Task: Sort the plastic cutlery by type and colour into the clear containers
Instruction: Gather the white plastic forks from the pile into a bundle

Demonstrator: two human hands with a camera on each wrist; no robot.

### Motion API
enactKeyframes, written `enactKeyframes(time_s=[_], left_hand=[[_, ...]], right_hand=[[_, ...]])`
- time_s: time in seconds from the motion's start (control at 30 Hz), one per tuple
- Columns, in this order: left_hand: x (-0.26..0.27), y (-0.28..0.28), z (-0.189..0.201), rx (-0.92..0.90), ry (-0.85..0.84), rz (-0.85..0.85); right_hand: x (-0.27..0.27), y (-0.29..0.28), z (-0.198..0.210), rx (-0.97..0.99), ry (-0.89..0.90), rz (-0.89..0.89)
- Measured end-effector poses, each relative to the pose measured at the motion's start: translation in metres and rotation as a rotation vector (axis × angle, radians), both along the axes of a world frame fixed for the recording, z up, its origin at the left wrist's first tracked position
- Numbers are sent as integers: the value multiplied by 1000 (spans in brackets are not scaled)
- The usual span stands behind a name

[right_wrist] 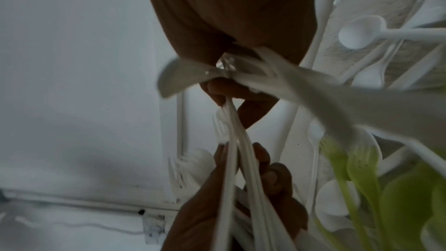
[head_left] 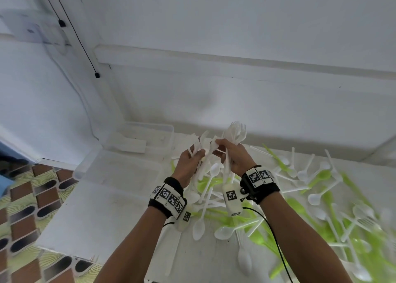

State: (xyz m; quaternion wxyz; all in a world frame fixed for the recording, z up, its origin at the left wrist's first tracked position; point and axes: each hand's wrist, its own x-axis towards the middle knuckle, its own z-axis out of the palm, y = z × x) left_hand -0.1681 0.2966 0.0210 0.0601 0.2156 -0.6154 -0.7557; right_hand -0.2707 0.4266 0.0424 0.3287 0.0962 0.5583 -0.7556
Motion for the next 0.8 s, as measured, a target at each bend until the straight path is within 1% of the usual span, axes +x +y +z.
enactKeyframes(time_s=[0.07,0.13,0.27,0.33,0.4,0.5,0.57,0.67,0.7,0.73,0.8], left_hand=[[1,5,-2,-9,60,-22],[1,7,-3,29,72,-16],[1,1,-3,165,-40,-7],[1,0,-2,200,-49,13],[1,-1,-1,203,-33,27],[2,-3,-3,138,-15,33],[2,-3,-8,63,-16,20],[0,-4,-14,-89,-79,-7],[-2,-4,-16,-197,-97,-11],[-3,-3,-17,-356,-106,-21],[-3,1,-16,-755,-81,-54]], right_hand=[[3,-3,2,86,69,-24],[3,-8,1,137,125,-55],[5,-13,-2,184,175,-92],[7,-15,-4,220,196,-99],[9,-16,-6,249,191,-89],[11,-16,-6,256,180,-93],[11,-18,-8,270,173,-111],[12,-19,-13,257,116,-138],[12,-18,-13,239,87,-142],[13,-18,-13,226,64,-148],[14,-18,-15,223,40,-149]])
